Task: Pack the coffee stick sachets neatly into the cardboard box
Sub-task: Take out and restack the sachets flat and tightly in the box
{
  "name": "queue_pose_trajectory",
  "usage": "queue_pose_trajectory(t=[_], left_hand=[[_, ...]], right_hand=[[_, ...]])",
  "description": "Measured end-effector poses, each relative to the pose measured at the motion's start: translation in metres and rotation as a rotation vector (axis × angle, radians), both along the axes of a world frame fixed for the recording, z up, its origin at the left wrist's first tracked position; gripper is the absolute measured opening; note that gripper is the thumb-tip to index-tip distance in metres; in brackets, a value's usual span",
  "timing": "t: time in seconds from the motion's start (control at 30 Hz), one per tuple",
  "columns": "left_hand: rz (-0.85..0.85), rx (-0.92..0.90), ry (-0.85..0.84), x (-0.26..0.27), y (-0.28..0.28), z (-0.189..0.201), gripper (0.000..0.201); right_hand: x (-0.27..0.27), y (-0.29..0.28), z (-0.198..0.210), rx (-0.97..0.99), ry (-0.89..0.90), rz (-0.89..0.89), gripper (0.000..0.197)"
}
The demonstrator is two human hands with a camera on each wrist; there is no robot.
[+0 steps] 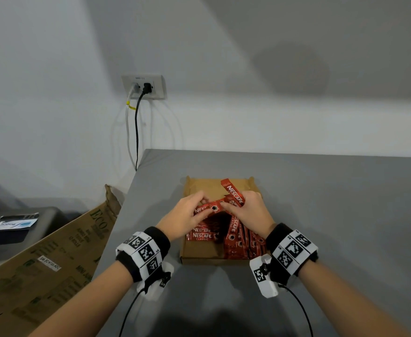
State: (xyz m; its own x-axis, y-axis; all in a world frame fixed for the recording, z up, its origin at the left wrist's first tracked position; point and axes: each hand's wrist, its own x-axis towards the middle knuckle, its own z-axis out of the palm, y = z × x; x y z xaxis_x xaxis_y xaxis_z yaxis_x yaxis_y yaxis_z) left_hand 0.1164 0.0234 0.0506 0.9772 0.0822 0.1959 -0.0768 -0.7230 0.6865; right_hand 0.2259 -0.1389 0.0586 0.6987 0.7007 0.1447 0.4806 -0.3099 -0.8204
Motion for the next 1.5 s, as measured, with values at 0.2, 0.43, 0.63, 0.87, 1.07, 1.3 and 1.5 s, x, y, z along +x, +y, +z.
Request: queue_pose_trajectory(t=[0.2, 0.43, 0.63, 0.87, 1.07, 1.3, 1.5], left_hand=[[0.024, 0.079, -0.042, 0.0, 0.0, 0.001, 0.018], [0.307, -0.156, -0.15, -0.006, -0.004, 0.013, 0.01], [0.038, -0.031, 0.105, -0.003, 0.002, 0.011, 0.014], [0.062, 0.098, 0.203, -0.003, 0.008, -0.009, 0.016], [0.042, 0.471, 0.329, 0.001, -0.008, -0.021, 0.015], [0.096, 0.638, 0.314, 0.007, -0.022, -0.034, 0.015], [0.104, 0.555, 0.314, 0.007, -0.021, -0.044, 0.014]], right_hand=[[-0.002, -0.002, -0.002, -0.016, -0.019, 0.003, 0.02], [0.0, 0.0, -0.003, -0.074, 0.005, -0.002, 0.028], [-0.004, 0.001, 0.0, -0.08, 0.036, 0.053, 0.029], [-0.003, -0.003, -0.001, -0.08, 0.061, -0.027, 0.015], [-0.002, -0.004, 0.005, -0.022, 0.081, -0.066, 0.008], [0.001, -0.006, 0.003, 0.026, 0.077, -0.083, 0.014], [0.001, -0.006, 0.003, 0.021, 0.078, -0.076, 0.012]])
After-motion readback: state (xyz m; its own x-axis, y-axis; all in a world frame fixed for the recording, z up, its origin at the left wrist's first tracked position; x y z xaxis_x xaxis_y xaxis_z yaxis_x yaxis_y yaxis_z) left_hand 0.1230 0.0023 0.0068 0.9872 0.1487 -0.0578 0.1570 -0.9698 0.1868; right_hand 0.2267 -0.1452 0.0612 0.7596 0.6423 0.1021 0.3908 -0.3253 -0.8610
